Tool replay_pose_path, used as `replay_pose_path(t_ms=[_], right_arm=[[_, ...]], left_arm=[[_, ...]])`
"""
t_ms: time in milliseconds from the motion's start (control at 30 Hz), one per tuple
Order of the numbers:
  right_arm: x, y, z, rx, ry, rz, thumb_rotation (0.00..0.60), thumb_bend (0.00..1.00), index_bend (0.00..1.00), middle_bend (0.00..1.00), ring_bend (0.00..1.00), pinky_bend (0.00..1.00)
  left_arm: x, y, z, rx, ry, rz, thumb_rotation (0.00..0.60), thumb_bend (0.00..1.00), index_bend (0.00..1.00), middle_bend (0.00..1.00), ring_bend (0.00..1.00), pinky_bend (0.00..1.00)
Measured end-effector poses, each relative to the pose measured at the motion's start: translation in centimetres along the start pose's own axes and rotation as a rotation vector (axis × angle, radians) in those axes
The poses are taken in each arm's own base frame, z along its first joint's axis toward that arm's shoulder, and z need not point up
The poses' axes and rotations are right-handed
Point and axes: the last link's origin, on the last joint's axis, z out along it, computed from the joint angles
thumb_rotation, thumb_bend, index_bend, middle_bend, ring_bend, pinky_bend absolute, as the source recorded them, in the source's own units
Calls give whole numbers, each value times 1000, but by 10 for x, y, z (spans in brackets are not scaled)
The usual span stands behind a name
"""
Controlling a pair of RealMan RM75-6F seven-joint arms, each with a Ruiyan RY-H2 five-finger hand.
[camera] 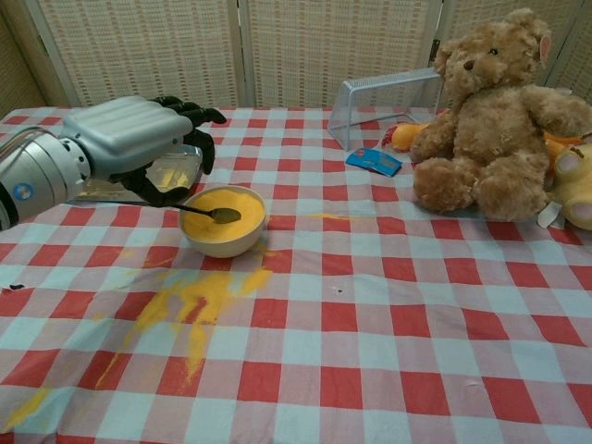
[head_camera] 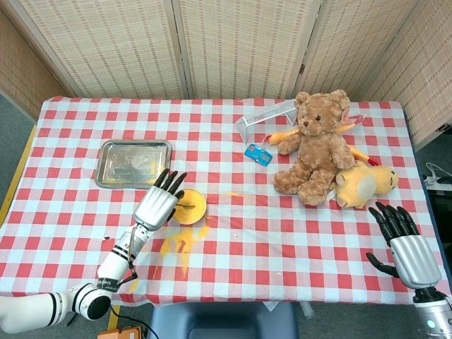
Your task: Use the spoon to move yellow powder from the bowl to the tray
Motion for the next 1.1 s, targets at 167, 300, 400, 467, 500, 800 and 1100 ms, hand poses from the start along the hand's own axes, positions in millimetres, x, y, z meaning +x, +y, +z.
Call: replay_pose_path(t_ms=[167,300,400,467,500,800,1100], right_arm=[[1,0,-3,-1,5,-1,600,148,0,0,0,0],[1,-1,-3,-1,5,-4,600,148,0,0,0,0],[0,-1,-3,-2,7,-5,600,148,0,0,0,0],[0,-1,-2,-3,7,-6,600,148,0,0,0,0],[0,-1,-2,-3,7,-6,600,148,0,0,0,0],[0,-2,-2,2,13,-9,600,148,0,0,0,0],[-1,-2,-2,-3,10,-13,600,148,0,0,0,0]], left_arm=[[-5,-14,2,34,-25,-13,600,435,422,0,0,32],[-8,-21,3,48,-28,3,600,442,422,0,0,32],[-11,-25,2,57,-38,10,600,442,427,0,0,32],[-14,-29,1,65,-51,13,600,442,432,0,0,32],[-15,-31,0,67,-55,12,600,443,433,0,0,32],[-24,-46,-2,99,-73,12,600,443,460,0,0,32],[-35,-52,-1,104,-100,4,600,441,467,0,0,35]])
